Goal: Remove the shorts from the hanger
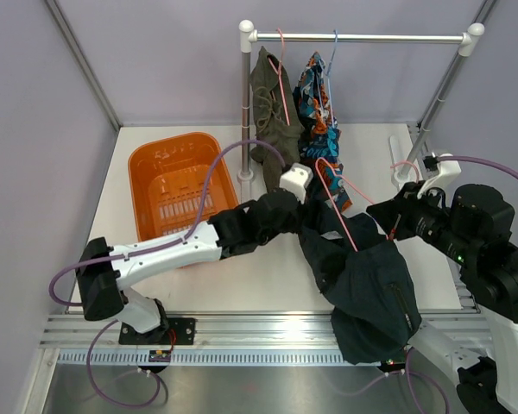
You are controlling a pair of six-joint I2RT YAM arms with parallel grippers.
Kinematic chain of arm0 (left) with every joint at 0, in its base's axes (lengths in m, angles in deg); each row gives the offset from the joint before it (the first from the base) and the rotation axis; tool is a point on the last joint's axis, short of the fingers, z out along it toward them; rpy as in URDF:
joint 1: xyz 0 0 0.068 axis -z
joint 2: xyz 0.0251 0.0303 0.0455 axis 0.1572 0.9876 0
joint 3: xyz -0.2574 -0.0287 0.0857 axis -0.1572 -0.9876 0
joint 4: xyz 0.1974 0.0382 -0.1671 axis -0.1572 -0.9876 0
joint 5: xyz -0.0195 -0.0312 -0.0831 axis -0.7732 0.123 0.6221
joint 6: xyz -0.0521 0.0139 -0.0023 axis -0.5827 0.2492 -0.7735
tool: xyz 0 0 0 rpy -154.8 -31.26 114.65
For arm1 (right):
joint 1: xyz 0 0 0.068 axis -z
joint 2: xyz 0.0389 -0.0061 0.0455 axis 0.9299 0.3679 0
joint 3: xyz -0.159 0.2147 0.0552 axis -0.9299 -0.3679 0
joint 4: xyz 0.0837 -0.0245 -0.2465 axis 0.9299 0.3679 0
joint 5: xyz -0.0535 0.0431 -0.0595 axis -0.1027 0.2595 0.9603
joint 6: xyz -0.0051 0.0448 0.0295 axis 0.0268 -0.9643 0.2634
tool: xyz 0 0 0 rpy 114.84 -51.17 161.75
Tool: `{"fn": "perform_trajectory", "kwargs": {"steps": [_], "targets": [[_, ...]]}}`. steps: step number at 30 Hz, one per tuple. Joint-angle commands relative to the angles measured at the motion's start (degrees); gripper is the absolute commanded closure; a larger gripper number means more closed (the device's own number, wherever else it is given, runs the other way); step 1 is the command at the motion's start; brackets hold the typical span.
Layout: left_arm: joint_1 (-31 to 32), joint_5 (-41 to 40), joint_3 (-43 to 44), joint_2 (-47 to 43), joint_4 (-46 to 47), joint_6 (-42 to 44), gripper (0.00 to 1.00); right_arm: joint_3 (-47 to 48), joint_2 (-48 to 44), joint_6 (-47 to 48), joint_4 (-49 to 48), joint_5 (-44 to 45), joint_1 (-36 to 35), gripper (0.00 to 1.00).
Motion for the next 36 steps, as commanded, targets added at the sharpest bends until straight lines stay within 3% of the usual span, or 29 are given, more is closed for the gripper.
{"fn": "perform_trajectory", "kwargs": {"steps": [1,6,10,16,17,22,24,27,28,33,36], "targets": [[7.6,4.7,1.1,-5.8,3.0,8.2,1.00,-0.3,1.1,-1.9,-6.6,5.5,-0.6,1.00],[21.9,11.1,2.7,-11.3,-1.1,16.7,1.00,-0.1,3.1,-1.9,-10.2,11.7,-0.6,1.00],[28.1,15.3,3.5,-15.8,-7.4,19.0,1.00,2.4,5.9,-1.0,-11.7,16.4,-0.5,1.00],[30.6,0.6,5.3,-24.8,-11.8,18.1,1.00,10.7,10.4,0.6,-11.9,22.3,-0.5,1.00],[30.6,-5.8,6.2,-25.4,-12.2,18.5,1.00,12.1,11.6,0.8,-11.7,22.9,-0.5,1.00],[29.8,-25.0,16.0,-25.5,-13.1,28.7,1.00,18.8,12.8,1.2,-10.6,15.7,-0.6,1.00],[28.8,-31.7,20.1,-25.1,-9.3,34.1,1.00,20.5,13.0,1.4,-10.4,11.3,-0.6,1.00],[26.7,-37.7,24.9,-24.0,3.1,47.5,1.00,21.7,12.8,1.7,-9.5,10.8,-0.5,1.00],[26.0,-38.2,25.9,-23.7,11.1,55.0,1.00,22.0,12.8,2.0,-8.9,11.2,-0.6,1.00],[23.5,-35.6,33.8,-19.6,39.9,82.9,1.00,24.0,13.0,2.1,-6.7,10.7,-0.5,1.00],[17.0,-29.2,39.7,-17.1,42.6,87.1,1.00,24.5,13.0,1.8,-6.0,9.6,-0.6,1.00]]}}
